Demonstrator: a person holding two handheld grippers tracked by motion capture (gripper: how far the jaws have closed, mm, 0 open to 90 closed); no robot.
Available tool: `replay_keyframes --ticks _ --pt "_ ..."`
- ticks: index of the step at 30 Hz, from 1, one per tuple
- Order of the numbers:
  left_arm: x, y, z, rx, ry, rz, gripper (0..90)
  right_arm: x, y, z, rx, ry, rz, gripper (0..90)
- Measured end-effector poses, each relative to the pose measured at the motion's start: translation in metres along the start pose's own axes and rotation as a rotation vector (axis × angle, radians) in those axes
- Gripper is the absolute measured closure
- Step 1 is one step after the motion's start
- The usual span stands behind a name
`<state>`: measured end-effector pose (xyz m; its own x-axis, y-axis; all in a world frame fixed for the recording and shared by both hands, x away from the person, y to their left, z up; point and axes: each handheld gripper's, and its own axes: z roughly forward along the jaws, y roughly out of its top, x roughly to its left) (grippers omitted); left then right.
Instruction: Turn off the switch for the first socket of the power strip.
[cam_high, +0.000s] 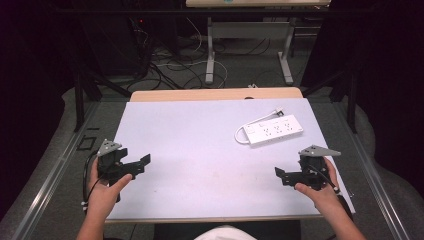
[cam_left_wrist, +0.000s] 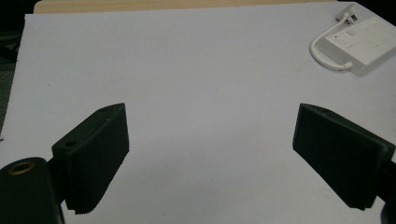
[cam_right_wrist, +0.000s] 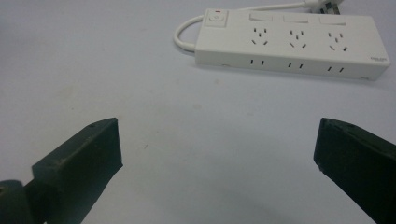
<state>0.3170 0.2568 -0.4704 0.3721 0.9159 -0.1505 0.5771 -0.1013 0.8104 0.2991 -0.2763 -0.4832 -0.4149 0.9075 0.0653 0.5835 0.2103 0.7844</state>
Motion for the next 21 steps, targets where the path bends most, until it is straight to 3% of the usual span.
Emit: replay_keyframes --ticks 15,21 --pt "0.001 -0.001 0.002 0.008 -0.001 0.002 10.7 -0.014 -0.024 0.008 -0.023 -0.046 0.068 0.5" --pt "0.001 -0.001 0.004 0.011 -0.003 0.003 10.7 -0.02 -0.028 0.009 -0.035 -0.061 0.074 0.5"
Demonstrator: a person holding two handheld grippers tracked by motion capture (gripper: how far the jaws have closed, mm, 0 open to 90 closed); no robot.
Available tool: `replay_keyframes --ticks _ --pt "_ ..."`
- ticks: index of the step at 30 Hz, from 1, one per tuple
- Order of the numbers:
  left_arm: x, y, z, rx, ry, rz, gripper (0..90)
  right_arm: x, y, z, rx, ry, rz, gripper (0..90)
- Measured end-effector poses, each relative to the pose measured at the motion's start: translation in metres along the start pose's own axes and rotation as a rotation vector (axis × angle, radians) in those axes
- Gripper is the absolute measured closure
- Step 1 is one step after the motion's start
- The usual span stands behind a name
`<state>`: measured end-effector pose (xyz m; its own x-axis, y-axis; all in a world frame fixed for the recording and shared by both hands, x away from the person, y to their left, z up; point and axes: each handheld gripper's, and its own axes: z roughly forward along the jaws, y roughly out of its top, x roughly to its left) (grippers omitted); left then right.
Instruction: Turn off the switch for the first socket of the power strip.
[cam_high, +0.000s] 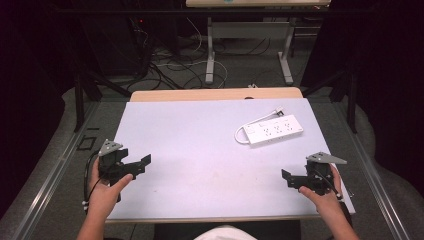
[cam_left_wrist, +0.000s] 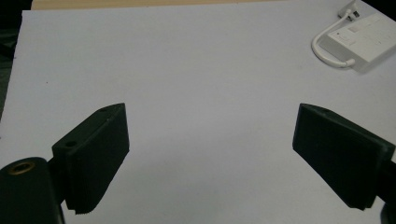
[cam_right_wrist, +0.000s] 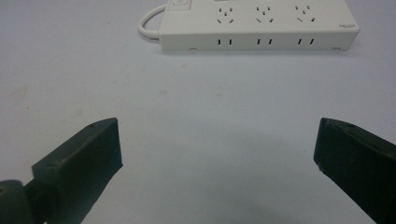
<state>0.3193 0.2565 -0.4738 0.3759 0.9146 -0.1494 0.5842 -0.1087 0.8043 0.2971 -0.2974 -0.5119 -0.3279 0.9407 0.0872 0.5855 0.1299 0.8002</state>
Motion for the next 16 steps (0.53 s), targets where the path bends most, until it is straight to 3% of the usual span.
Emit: replay_keyframes --ticks 7,16 --pt "0.0006 -0.0007 0.0023 0.009 0.002 -0.004 10.7 -0.004 -0.0044 0.0029 -0.012 -0.034 0.0 0.5" --pt "0.0005 -0.001 0.0041 0.011 0.0 -0.004 10.8 -0.006 -0.0056 0.0057 0.006 -0.025 0.011 0.5"
